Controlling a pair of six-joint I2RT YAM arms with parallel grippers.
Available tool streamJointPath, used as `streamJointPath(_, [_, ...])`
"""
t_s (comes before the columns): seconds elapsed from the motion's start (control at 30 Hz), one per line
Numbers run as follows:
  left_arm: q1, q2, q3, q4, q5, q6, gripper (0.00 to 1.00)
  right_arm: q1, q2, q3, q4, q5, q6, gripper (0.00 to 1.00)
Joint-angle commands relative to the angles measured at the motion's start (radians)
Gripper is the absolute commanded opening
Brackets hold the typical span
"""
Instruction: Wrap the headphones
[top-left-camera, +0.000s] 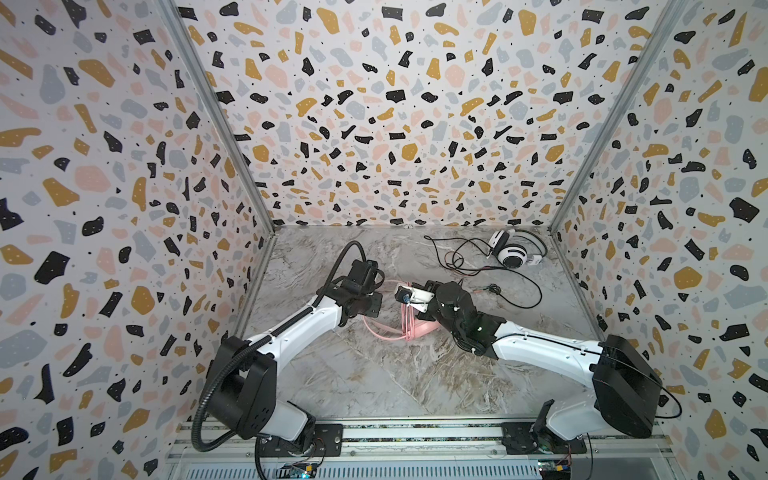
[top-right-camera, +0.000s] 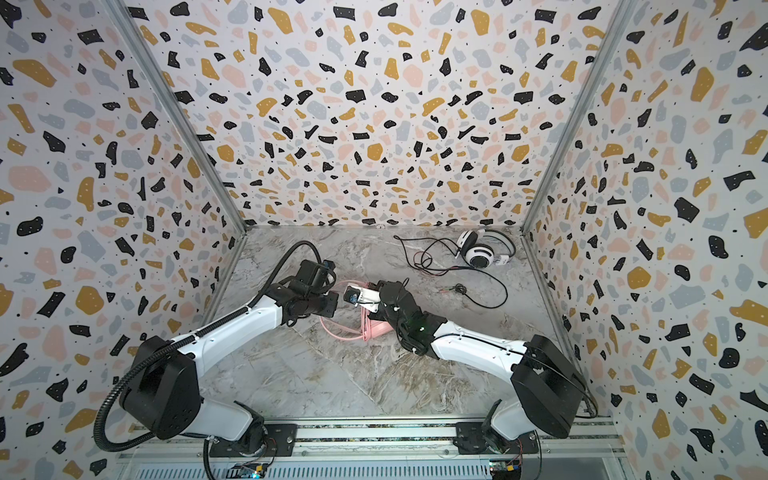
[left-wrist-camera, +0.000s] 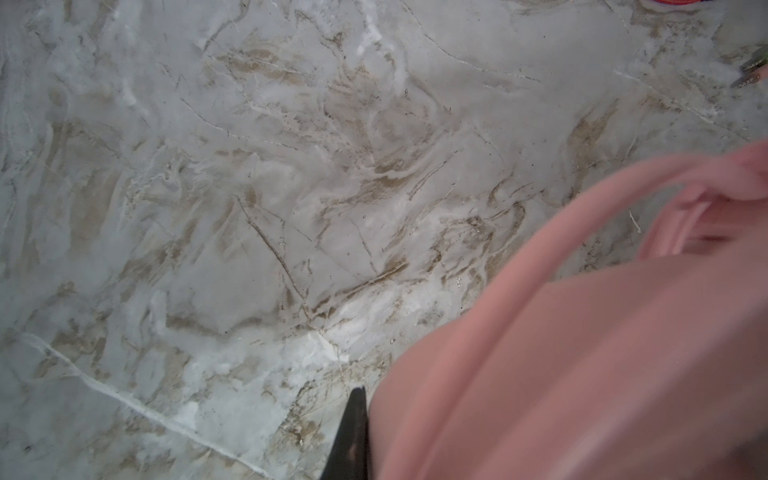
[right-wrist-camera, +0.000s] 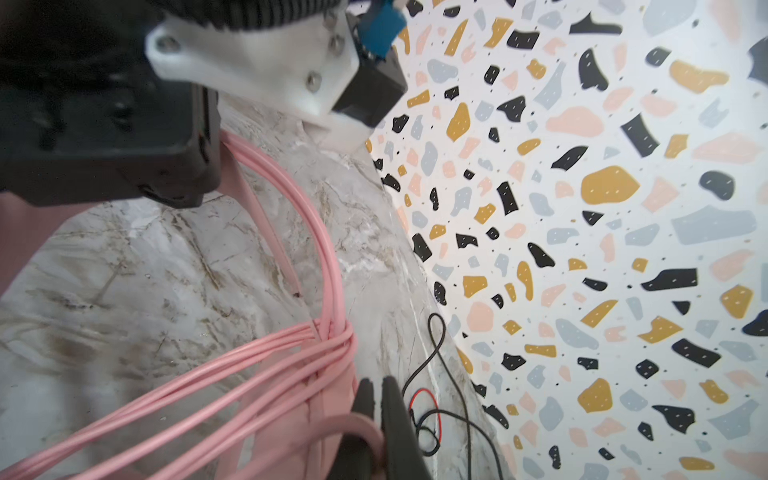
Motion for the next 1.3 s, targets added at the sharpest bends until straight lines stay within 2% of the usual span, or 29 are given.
streamJointPath(0.0, [-0.015,0.011,-0.002,-0.037,0.049,0.058,0.0,0.0,-0.095,0.039,0.269,0.033,-0.063,0.02])
streamJointPath(0.27, [-0.015,0.027,0.001,-0.048,0.046,0.055,0.0,0.049,-0.154,-0.052,0.574,0.083,-0.121,0.02])
streamJointPath(0.4, [-0.015,0.02,-0.007,-0.039,0.065,0.056,0.0,0.05,-0.171,-0.107,0.706,-0.006,-0.061,0.02])
streamJointPath(0.57, [-0.015,0.027,-0.001,-0.045,0.078,0.06,0.0,0.05,-0.165,-0.142,0.778,-0.147,-0.006,0.02])
streamJointPath(0.77, [-0.015,0.007,-0.008,-0.038,0.083,0.059,0.0,0.037,-0.174,-0.164,0.871,-0.236,0.095,0.02])
streamJointPath(0.83, [-0.015,-0.016,-0.014,-0.03,0.081,0.059,0.0,0.018,-0.171,-0.149,0.861,-0.255,0.168,0.02])
streamJointPath(0.93, [-0.015,-0.058,-0.025,-0.01,0.083,0.057,0.0,-0.017,-0.162,-0.038,0.64,-0.363,0.299,0.02])
streamJointPath(1.1, [-0.015,-0.112,-0.047,0.021,0.105,0.059,0.0,-0.045,-0.112,-0.043,0.729,-0.338,0.317,0.01])
streamJointPath(1.17, [-0.015,-0.111,-0.054,0.024,0.116,0.06,0.0,-0.075,-0.097,-0.012,0.683,-0.369,0.36,0.01])
streamJointPath(1.27, [-0.015,-0.074,-0.044,0.0,0.112,0.062,0.0,-0.088,-0.085,0.056,0.571,-0.352,0.383,0.0])
